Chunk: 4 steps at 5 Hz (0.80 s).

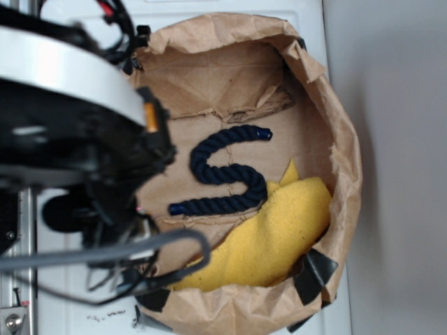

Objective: Grab the blue rope.

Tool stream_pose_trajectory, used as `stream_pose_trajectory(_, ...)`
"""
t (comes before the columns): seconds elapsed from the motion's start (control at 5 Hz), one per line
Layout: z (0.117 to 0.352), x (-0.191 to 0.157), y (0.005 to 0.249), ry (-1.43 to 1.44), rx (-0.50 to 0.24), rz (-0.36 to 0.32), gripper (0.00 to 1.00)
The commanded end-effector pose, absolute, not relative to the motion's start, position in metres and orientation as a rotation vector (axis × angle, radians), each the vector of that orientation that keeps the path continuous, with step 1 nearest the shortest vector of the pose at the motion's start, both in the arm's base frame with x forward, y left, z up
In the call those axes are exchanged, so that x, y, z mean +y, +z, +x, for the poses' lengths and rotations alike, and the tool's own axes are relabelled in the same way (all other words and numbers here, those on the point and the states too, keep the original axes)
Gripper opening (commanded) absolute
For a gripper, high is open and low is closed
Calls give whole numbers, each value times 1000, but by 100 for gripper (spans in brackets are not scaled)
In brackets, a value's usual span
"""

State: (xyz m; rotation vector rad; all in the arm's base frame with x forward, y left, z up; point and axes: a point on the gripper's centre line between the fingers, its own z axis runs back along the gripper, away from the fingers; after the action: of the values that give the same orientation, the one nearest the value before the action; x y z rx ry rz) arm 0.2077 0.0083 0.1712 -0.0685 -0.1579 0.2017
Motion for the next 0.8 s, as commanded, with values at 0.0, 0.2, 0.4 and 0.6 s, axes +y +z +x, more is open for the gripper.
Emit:
stream_pose_trajectory(0.0,248,32,149,300,-204,-5,100)
stream_pose_trajectory(0.2,268,49,120,285,-187,23,100)
stream_pose_trajectory(0.4,268,49,120,285,-187,23,100)
stream_pose_trajectory(0.6,268,49,120,285,-187,23,100)
